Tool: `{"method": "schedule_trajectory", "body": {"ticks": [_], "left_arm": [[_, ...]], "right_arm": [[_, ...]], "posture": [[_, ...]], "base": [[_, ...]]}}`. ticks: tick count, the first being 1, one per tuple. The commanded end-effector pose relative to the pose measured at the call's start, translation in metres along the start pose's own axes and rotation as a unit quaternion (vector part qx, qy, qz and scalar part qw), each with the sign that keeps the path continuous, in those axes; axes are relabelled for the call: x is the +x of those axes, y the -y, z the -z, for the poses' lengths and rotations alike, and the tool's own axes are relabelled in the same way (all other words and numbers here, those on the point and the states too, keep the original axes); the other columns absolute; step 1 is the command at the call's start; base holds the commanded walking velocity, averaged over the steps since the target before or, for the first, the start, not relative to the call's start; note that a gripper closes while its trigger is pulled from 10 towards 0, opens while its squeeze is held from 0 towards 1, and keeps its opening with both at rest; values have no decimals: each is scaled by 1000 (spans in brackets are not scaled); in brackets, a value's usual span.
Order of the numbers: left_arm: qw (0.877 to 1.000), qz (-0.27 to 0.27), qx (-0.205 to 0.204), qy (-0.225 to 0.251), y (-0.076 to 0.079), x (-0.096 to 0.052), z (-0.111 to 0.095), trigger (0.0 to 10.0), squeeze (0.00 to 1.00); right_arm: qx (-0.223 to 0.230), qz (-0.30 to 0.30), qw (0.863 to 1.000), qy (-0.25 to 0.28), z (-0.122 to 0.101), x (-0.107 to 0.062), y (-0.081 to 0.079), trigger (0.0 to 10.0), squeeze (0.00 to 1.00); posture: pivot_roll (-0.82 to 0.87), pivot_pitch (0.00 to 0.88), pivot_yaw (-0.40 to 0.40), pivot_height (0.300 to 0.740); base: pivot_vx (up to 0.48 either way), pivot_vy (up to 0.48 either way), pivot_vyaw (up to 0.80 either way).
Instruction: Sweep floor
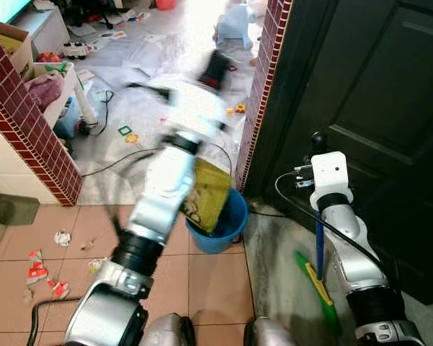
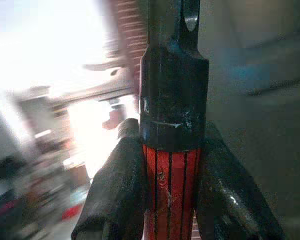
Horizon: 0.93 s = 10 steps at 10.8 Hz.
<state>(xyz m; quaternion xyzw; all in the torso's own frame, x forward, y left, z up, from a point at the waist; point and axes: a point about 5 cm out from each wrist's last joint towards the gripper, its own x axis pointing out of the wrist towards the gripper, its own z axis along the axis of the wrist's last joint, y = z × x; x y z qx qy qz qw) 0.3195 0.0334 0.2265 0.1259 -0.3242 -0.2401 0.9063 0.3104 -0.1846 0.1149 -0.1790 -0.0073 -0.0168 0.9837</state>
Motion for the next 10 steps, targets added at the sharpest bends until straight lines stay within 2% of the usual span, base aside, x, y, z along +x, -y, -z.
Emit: {"method": "schedule_trajectory", "body": {"ticks": [1, 4, 5, 6, 10], "left_arm": [[998, 51, 14, 38, 12, 6, -12, 10000, 0], [992, 79, 53, 77, 17, 8, -22, 10000, 0], [985, 103, 88, 105, 20, 9, -30, 10000, 0], [989, 76, 68, 106, 16, 15, -37, 10000, 0], [992, 21, 63, 106, -1, 19, -41, 10000, 0]], "right_arm": [[-6, 5, 1000, 27, -11, 1, 5, 10000, 0], [-5, 3, 1000, 26, -10, 0, 3, 10000, 0], [-5, 2, 1000, 27, -10, 1, 3, 10000, 0], [-6, 1, 1000, 27, -10, 1, 3, 10000, 0], [-7, -1, 1000, 25, -9, 0, 2, 10000, 0]], "posture": [[-131, 74, 11, 740], [-127, 77, 10, 740], [-127, 77, 10, 740], [-124, 74, 9, 740], [-127, 70, 8, 740]], "base": [[0, 0, 0], [0, 0, 0], [0, 0, 0], [0, 0, 0], [0, 0, 0]]}}
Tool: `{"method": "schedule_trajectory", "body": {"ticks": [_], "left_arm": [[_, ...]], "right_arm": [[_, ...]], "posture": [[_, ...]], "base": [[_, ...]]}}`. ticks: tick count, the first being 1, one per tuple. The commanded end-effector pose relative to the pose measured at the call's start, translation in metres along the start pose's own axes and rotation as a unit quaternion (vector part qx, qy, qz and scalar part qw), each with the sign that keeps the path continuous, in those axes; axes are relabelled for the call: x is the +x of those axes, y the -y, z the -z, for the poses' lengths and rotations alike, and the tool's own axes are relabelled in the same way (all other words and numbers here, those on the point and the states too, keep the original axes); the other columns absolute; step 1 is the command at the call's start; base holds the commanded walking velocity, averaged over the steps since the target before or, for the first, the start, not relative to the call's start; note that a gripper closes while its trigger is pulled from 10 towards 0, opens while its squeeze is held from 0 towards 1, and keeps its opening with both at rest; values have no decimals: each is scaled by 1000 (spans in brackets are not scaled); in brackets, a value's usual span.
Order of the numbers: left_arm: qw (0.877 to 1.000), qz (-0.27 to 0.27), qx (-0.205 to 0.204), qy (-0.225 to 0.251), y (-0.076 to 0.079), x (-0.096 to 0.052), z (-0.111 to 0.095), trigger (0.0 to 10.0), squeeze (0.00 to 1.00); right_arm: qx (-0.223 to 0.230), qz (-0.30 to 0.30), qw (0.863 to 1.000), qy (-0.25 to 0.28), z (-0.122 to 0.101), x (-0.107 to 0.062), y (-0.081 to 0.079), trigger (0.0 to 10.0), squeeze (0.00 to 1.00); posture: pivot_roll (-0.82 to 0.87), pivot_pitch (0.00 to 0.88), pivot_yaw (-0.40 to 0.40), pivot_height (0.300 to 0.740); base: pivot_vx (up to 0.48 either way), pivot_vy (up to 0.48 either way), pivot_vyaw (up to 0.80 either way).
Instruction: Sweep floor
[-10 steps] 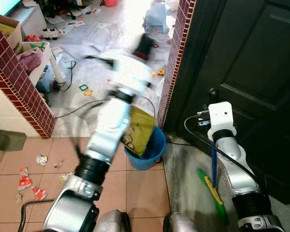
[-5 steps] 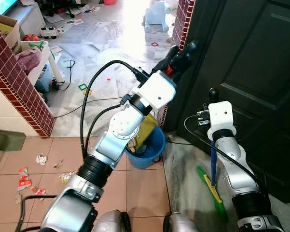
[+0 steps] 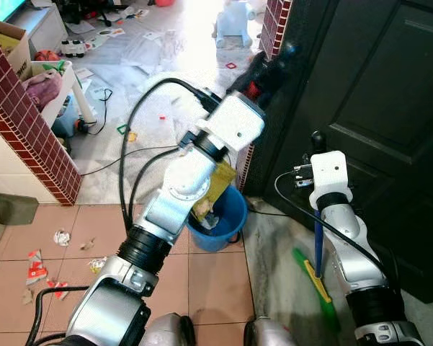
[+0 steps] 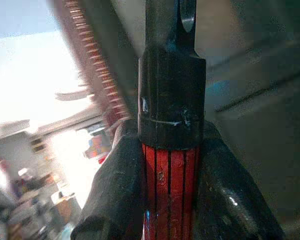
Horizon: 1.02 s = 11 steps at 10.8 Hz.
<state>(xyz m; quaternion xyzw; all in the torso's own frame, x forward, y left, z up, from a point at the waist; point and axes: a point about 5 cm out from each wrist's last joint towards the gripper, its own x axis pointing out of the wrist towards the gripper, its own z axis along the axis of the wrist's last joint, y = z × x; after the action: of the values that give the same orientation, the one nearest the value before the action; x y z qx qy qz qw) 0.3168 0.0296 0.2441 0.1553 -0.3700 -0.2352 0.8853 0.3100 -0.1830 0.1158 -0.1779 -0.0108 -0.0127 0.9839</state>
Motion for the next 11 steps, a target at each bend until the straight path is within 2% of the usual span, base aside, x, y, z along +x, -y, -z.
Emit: {"method": "schedule_trajectory", "body": {"ticks": [1, 3, 4, 6, 8, 9, 11], "left_arm": [[996, -55, 20, 71, -25, 17, -32, 10000, 0], [986, -140, 27, 84, -69, 25, -44, 10000, 0], [985, -143, 52, 79, -78, 24, -42, 10000, 0], [986, -143, 58, 63, -78, 18, -36, 10000, 0], [969, -210, 127, 40, -110, 9, -41, 10000, 0], [957, -239, 162, -1, -125, -3, -31, 10000, 0], [931, -278, 219, -85, -142, -45, -8, 10000, 0]], "right_arm": [[-8, 2, 1000, 20, -7, 0, 4, 10000, 0], [-6, 0, 1000, 22, -8, 3, 2, 10000, 0], [-5, -2, 1000, 22, -8, 4, 1, 10000, 0], [-4, -3, 1000, 24, -8, 4, -1, 10000, 0], [-2, 1, 1000, 22, -7, 5, 2, 10000, 0], [8, 2, 1000, 29, -8, 5, 1, 10000, 0], [20, 5, 999, 43, -14, 6, -1, 10000, 0]], "posture": [[-127, 70, 8, 740], [-115, 64, 2, 740], [-111, 62, 1, 740], [-114, 57, 4, 740], [-107, 55, 5, 740], [-94, 54, 7, 740], [-86, 56, 10, 740]], "base": [[0, 0, 0], [0, 0, 0], [0, 0, 0], [0, 0, 0], [0, 0, 0], [0, 0, 0], [0, 0, 0]]}}
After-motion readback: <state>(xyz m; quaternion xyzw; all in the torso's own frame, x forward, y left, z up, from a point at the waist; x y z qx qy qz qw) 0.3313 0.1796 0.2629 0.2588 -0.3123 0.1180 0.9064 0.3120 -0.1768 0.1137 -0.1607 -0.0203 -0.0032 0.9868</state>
